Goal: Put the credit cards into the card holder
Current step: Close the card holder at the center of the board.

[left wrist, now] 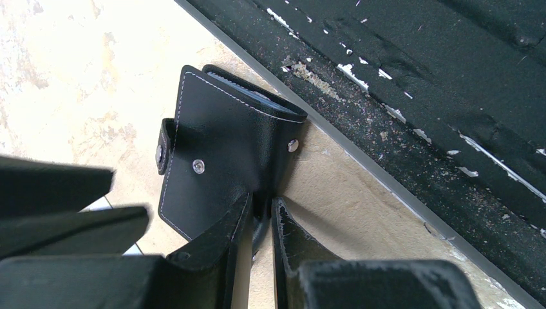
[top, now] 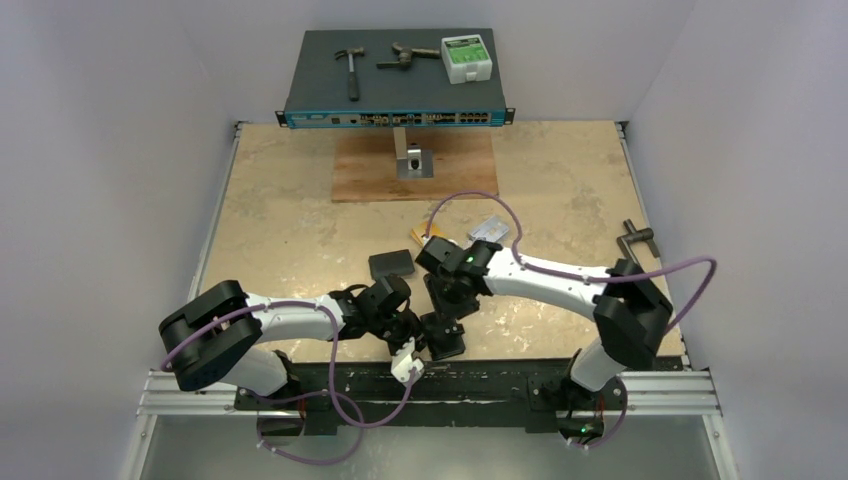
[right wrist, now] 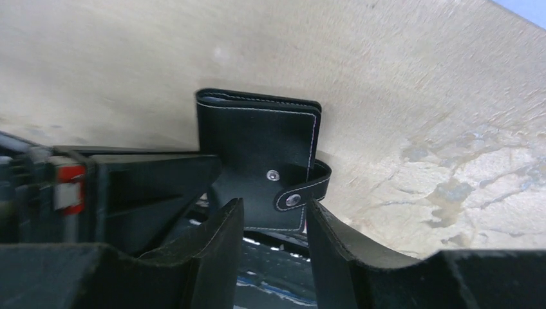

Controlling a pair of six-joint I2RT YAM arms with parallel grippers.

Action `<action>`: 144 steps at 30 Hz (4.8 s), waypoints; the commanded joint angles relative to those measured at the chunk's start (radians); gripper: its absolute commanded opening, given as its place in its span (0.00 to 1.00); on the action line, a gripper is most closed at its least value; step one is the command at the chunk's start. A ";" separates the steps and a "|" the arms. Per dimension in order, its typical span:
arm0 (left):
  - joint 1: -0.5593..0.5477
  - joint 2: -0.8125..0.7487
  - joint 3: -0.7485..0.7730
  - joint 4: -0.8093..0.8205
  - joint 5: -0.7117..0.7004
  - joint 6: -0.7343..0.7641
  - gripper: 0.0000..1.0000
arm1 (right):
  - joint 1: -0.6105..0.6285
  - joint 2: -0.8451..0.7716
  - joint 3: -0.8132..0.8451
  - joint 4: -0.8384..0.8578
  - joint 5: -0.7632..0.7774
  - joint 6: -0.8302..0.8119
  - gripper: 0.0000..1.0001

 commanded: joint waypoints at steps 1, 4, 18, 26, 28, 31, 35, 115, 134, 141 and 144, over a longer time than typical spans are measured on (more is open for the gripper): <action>-0.003 0.009 -0.002 -0.080 0.014 -0.039 0.13 | 0.073 0.081 0.075 -0.139 0.148 -0.025 0.40; -0.003 0.009 -0.001 -0.079 0.016 -0.039 0.13 | 0.095 0.104 0.099 -0.165 0.186 -0.025 0.41; -0.003 0.006 -0.002 -0.082 0.011 -0.038 0.13 | 0.120 0.139 0.102 -0.135 0.167 -0.015 0.40; -0.003 0.008 -0.002 -0.080 0.012 -0.037 0.13 | 0.133 0.163 0.107 -0.127 0.169 -0.015 0.38; -0.002 0.007 -0.003 -0.080 0.010 -0.038 0.12 | 0.133 0.160 0.106 -0.131 0.179 -0.010 0.33; -0.002 0.007 -0.003 -0.079 0.011 -0.039 0.13 | 0.134 0.149 0.107 -0.133 0.177 0.009 0.26; -0.003 0.006 -0.004 -0.079 0.013 -0.038 0.13 | 0.133 0.140 0.100 -0.132 0.170 0.014 0.18; -0.003 0.006 0.007 -0.113 0.025 -0.044 0.12 | 0.123 0.204 -0.009 0.074 0.148 0.100 0.00; -0.003 0.006 0.008 -0.117 0.024 -0.050 0.12 | 0.123 0.089 -0.019 0.041 0.121 0.148 0.25; -0.003 0.008 0.011 -0.117 0.024 -0.051 0.12 | 0.122 0.062 -0.028 0.017 0.127 0.161 0.11; -0.003 0.008 0.010 -0.118 0.024 -0.053 0.12 | 0.122 0.064 -0.031 0.023 0.125 0.161 0.07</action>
